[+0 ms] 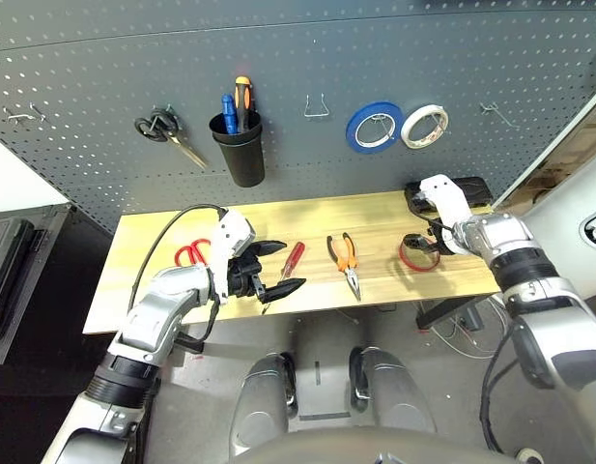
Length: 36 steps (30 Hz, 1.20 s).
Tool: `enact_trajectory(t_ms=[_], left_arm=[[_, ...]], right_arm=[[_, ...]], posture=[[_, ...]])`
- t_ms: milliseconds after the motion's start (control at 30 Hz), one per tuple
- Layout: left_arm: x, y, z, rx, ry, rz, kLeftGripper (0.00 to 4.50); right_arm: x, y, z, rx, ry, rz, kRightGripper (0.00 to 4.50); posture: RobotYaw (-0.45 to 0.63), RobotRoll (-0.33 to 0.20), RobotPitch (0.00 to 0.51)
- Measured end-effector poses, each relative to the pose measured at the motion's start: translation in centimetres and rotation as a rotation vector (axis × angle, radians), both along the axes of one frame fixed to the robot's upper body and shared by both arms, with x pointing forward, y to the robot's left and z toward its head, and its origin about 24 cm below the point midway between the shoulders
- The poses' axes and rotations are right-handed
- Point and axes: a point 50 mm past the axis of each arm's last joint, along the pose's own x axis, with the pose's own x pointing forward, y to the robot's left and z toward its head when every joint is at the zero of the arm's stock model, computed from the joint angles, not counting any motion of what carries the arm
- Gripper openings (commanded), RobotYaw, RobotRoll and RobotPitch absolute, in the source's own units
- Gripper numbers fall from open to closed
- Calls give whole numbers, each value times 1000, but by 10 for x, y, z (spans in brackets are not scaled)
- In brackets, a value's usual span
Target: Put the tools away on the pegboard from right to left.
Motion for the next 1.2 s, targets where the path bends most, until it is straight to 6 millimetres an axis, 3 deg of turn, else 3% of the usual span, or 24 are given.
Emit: enact_trajectory(t_ms=[367,1000,1100,1200], left_arm=[[-7,-5,-1,6,-7,-13,4434],[-20,-11,1,-2,9,-10,4434],[-21,-12,2,-3,8,-12,4500],[-21,-11,2,-2,12,-11,4500]], right_arm=[[-4,14,-25,-24,51,-9,4500],[-12,20,-42,-49,70,-38,4500],[-11,19,-43,-49,63,-51,3869],[-11,19,-43,-51,60,-58,2834]], posture=[[-56,0,116],[-24,0,165],[-22,0,165],[-22,0,165]])
